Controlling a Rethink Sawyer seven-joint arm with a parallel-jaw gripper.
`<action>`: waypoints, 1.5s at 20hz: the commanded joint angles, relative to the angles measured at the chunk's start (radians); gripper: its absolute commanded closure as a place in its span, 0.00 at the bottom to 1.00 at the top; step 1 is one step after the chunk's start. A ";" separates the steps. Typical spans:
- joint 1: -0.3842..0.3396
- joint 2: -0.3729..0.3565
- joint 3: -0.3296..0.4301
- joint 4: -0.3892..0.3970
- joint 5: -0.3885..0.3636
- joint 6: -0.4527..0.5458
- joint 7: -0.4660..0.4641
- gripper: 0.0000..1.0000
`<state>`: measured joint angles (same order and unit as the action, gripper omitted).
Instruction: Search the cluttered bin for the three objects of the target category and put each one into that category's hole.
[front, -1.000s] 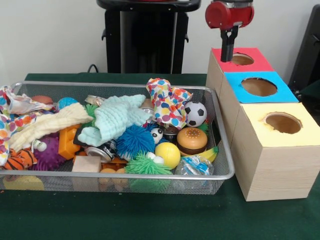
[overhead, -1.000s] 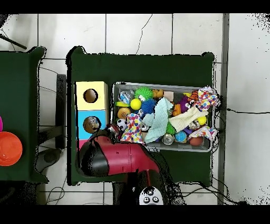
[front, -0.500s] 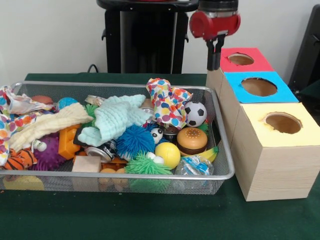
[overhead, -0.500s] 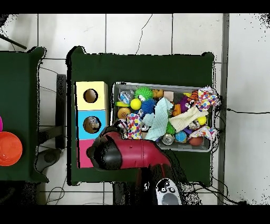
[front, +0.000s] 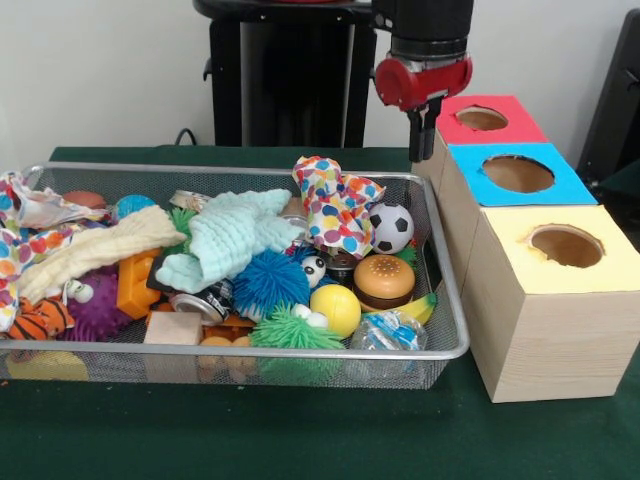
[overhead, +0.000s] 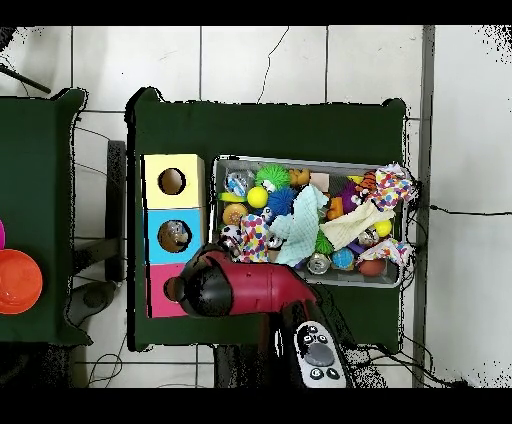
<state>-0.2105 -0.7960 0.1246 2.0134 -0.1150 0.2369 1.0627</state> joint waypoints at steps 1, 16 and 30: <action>0.005 0.092 0.062 -0.085 -0.036 -0.059 0.145 1.00; -0.020 0.228 0.075 -0.127 -0.048 -0.158 0.139 1.00; -0.069 0.307 0.120 -0.178 -0.075 -0.194 0.118 1.00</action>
<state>-0.2424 -0.6067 0.1626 1.9811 -0.1453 0.1155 1.0627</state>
